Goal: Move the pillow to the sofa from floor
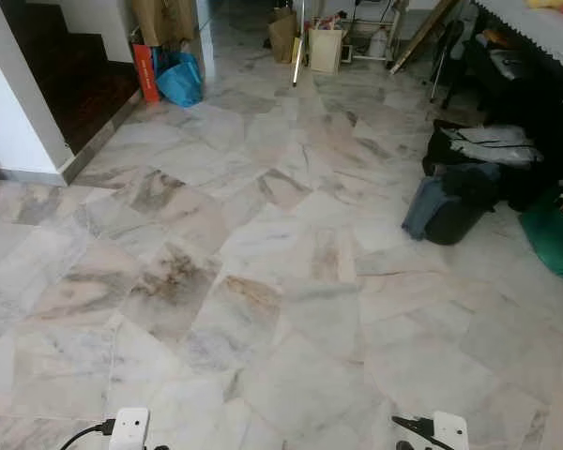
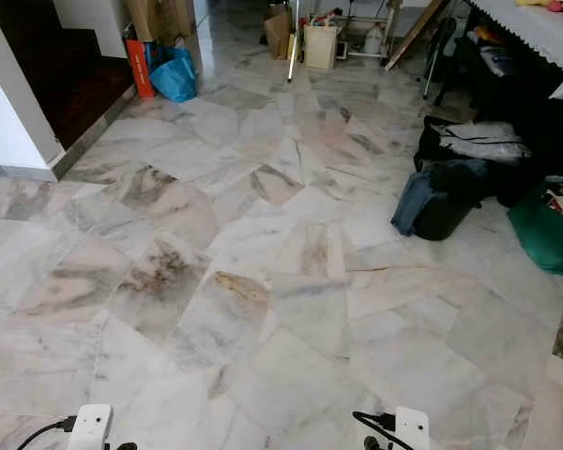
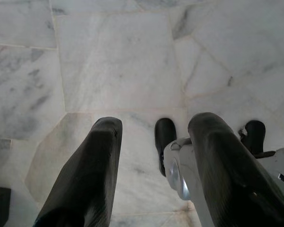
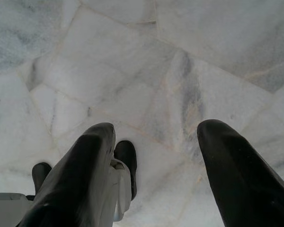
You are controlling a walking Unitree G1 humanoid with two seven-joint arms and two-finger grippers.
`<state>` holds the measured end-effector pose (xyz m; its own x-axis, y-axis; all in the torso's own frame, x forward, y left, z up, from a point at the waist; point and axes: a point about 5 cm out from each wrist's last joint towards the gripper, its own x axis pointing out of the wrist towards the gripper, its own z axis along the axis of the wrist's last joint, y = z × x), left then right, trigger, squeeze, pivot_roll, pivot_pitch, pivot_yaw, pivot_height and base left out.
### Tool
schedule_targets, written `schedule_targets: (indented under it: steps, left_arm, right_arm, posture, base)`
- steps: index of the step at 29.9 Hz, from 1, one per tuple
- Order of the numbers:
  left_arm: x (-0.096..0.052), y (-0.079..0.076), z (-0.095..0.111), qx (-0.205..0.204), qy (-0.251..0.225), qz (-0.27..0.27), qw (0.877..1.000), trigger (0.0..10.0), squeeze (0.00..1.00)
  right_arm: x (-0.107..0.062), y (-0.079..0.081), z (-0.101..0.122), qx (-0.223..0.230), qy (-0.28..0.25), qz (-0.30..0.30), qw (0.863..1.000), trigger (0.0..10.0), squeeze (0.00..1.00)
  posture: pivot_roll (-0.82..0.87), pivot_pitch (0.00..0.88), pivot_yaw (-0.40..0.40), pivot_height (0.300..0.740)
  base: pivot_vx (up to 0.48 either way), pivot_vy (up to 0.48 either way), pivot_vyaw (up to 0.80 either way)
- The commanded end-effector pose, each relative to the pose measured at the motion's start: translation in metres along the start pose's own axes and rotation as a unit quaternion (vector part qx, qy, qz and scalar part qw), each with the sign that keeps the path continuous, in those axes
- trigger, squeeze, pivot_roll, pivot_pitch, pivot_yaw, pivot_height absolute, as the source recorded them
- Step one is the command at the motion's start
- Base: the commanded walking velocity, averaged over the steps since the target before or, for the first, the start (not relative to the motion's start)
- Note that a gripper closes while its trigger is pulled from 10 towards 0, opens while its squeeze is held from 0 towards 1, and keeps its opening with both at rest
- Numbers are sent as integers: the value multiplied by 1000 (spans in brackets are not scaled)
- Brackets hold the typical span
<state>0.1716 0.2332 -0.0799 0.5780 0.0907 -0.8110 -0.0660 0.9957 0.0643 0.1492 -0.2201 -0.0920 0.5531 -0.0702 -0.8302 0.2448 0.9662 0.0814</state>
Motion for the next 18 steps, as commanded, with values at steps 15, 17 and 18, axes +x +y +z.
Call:
schedule_targets:
  steps: [15, 17, 18]
  left_arm:
    - [2, -1, 8, 44, 2, -13, 999, 10000, 0]
    - [2, 0, 8, 45, 2, -12, 999, 10000, 0]
    - [1, 0, 7, 46, 3, -11, 999, 10000, 0]
  right_arm:
    - [0, 1, -1, 24, -10, -8, 1000, 10000, 0]
    - [0, 1, 0, 24, -10, -9, 1000, 10000, 0]
    - [0, 1, -1, 24, -11, -10, 1000, 10000, 0]
  posture:
    - [6, 0, -18, 740]
    - [7, 0, -17, 740]
    - [8, 0, -17, 740]
  base:
    - [0, 0, 0]
    - [0, 0, 0]
    - [0, 0, 0]
